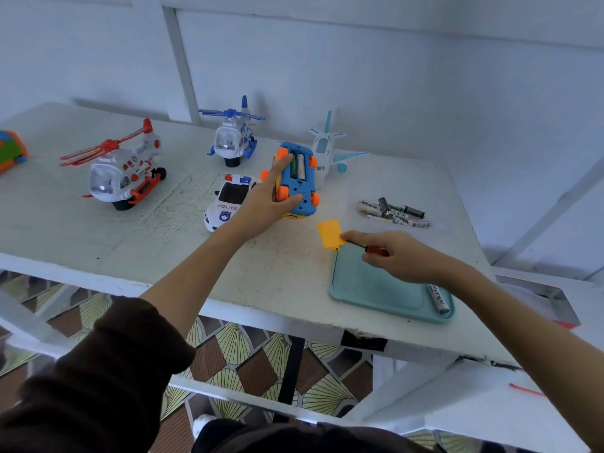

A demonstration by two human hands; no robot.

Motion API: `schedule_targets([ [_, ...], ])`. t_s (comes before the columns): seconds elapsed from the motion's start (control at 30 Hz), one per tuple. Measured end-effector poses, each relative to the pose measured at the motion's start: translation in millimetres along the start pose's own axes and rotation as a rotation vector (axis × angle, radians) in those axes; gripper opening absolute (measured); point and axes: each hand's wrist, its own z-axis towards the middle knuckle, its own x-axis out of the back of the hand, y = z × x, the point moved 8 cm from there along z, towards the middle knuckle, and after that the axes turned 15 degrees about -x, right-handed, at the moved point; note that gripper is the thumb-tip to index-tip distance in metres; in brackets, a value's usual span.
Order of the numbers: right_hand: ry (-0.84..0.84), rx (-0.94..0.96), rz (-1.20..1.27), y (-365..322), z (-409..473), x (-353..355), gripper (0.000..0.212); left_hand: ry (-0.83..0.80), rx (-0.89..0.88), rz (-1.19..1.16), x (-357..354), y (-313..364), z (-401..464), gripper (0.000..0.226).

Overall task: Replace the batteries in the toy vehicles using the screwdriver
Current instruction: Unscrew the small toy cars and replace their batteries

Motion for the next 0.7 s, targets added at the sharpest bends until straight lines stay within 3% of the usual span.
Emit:
schedule_targets([
  [0.2,-0.132,0.052,-0.183,-30,12,-24,0.05,-0.051,-0.052,0.009,-11,8,1,0.07],
  [0.33,-0.195,0.015,-0.238,-33,20,-28,0.055,-0.079,-0.053,0.061,-14,5,2,0.068],
  [0.5,-0.269,-0.071,-0.242,-17,9,-3,0.048,-0.107,-0.083,0.131,-14,-3,3,0.069],
  [0.6,-0.127,-0.079,-0.29,-8,5,34,0.026,-0.111,-0.109,0.174,-13,-3,7,0.07],
  [0.7,0.185,-0.029,-0.008,-12,1,79,0.01,-0.115,-0.154,0.151,-20,10,13,0.069],
])
